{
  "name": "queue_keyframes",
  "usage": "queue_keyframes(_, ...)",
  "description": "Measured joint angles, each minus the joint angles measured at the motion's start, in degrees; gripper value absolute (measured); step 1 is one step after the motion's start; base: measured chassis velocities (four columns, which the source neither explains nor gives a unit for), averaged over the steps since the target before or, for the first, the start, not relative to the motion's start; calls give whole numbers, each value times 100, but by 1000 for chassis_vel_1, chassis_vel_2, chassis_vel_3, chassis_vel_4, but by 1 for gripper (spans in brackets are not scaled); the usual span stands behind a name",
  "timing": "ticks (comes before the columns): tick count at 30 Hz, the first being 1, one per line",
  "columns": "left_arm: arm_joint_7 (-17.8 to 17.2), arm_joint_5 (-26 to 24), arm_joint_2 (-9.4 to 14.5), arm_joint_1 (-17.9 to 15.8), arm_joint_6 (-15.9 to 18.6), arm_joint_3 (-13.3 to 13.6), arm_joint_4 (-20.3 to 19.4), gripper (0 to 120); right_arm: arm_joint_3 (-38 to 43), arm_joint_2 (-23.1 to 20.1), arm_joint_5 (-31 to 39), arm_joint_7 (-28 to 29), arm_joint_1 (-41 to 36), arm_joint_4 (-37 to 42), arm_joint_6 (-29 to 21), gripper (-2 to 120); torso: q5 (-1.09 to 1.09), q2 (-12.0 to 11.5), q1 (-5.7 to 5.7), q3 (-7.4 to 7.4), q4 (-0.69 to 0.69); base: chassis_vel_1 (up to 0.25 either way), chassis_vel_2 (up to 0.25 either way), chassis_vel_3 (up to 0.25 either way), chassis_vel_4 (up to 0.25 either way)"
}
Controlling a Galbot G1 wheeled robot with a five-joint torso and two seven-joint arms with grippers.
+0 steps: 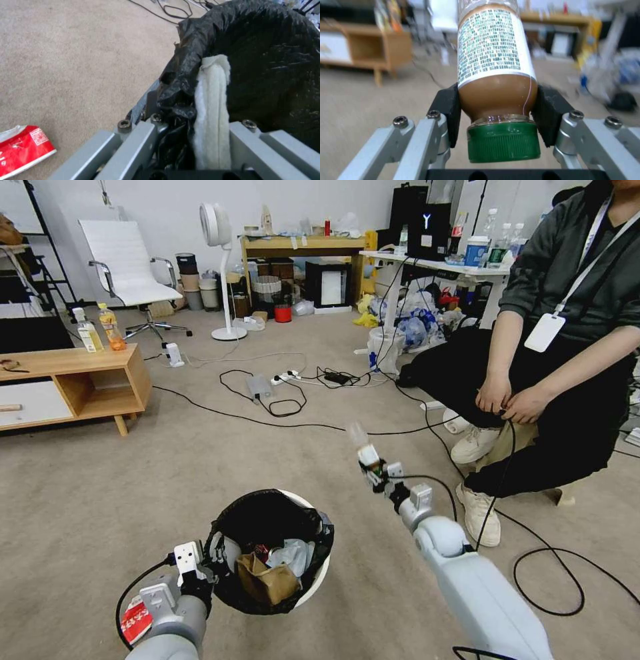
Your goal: Pick up the trash bin and place the garbage on the floor into it.
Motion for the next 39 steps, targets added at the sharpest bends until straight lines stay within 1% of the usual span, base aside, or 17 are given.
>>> queue_keyframes(3, 0, -1, 0, 2, 0, -1, 6, 6, -14, -12, 124, -110, 7, 166, 91, 43, 1, 0, 0, 0, 0, 0, 0, 0, 0)
queue_keyframes(5, -2, -3, -5, -5, 1, -4, 35, 6, -69, -34, 403, -324, 19, 569, 239, 43, 0, 0, 0, 0, 1, 0, 0, 0, 0)
queue_keyframes(6, -2, -3, -5, -5, 1, -4, 35, 6, -69, -34, 403, -324, 19, 569, 239, 43, 0, 0, 0, 0, 1, 0, 0, 0, 0)
queue_keyframes(8, -4, -3, -17, -10, 6, 0, 52, 6, -146, -78, 545, -473, -15, 892, 314, 43, 1, 0, 0, 0, 1, 0, 0, 0, 0)
queue_keyframes(11, -5, -3, -24, -12, 7, 5, 64, 6, -190, -115, 589, -539, -47, 1046, 341, 43, 1, 0, 0, 0, 1, 0, 0, 0, 0)
queue_keyframes(13, -5, -3, -30, -14, 8, 10, 78, 6, -273, -210, 658, -664, -116, 1299, 362, 43, 1, 0, 0, 0, 1, 0, 0, 0, 0)
queue_keyframes(15, -6, -1, -30, -15, 8, 9, 87, 6, -371, -403, 747, -896, -244, 1560, 372, 43, 1, 0, 0, 0, 1, 0, 0, 0, 0)
queue_keyframes(16, -6, -1, -30, -15, 8, 9, 87, 6, -371, -403, 747, -896, -244, 1560, 372, 43, 1, 0, 0, 0, 1, 0, 0, 0, 0)
queue_keyframes(18, -6, 0, -33, -16, 8, 9, 88, 6, -455, -622, 805, -1060, -382, 1678, 370, 43, 2, 0, 0, 0, 0, 0, 0, 0, 0)
queue_keyframes(19, -6, 0, -33, -16, 8, 9, 88, 6, -455, -622, 805, -1060, -382, 1678, 370, 43, 2, 0, 0, 0, 0, 0, 0, 0, 0)
queue_keyframes(20, -6, 1, -32, -18, 8, 9, 88, 6, -492, -792, 808, -1169, -496, 1713, 368, 43, 2, 0, 0, 0, 0, 0, 0, 0, 0)
queue_keyframes(23, -7, 2, -32, -23, 9, 9, 91, 6, -507, -914, 803, -1243, -592, 1732, 367, 43, 2, 0, 0, 0, -2, 0, 0, 0, 0)
queue_keyframes(25, -6, 2, -29, -32, 9, 10, 105, 6, -521, -1116, 789, -1382, -800, 1800, 359, 43, 2, 0, 0, 0, -1, 0, 0, 0, 0)
queue_keyframes(29, -6, 2, -26, -42, 9, 15, 117, 6, -561, -1227, 780, -1459, -903, 1835, 348, 43, 2, 0, 0, 0, 1, 0, 0, 0, 0)
queue_keyframes(31, -6, 2, -16, -49, 9, 15, 123, 6, -669, -1345, 719, -1627, -967, 1817, 344, 43, 1, 0, 0, 1, 1, 0, 0, 0, 0)
queue_keyframes(34, -6, 2, -13, -48, 10, 11, 123, 6, -718, -1373, 702, -1674, -980, 1800, 344, 43, 1, 0, 0, 1, 1, 0, 0, 0, 0)
queue_keyframes(39, -6, -3, -10, -40, 10, -3, 105, 6, -890, -1399, 528, -1961, -984, 1640, 372, 43, 2, 0, 0, 1, 0, 0, 0, 0, 0)
